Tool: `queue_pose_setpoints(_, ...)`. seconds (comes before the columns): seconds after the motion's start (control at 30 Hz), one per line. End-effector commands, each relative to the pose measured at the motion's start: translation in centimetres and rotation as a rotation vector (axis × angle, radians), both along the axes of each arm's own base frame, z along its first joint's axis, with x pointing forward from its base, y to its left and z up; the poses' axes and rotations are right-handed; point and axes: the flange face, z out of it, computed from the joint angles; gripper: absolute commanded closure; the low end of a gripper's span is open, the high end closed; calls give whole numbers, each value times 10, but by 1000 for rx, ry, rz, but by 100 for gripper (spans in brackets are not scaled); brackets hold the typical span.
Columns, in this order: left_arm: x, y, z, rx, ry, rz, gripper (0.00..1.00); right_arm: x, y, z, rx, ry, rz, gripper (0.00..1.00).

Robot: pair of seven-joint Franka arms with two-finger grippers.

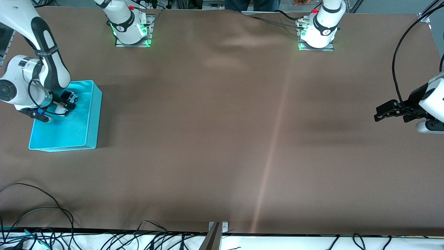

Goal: Wind and store white jeep toy

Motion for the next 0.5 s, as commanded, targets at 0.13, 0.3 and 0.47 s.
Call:
queue_pose_setpoints(0.13,1,-1,3,-19,5,-21,0,9,17,69,-34,-78,-109,0)
queue_pose_setpoints(0.3,1,-1,3,-19,5,-21,0,12,18,101,-28,-143,-120,0)
queue_pose_setpoints(0.47,1,-1,3,-19,5,-21,0,20,43,130,11,-221,-164,0)
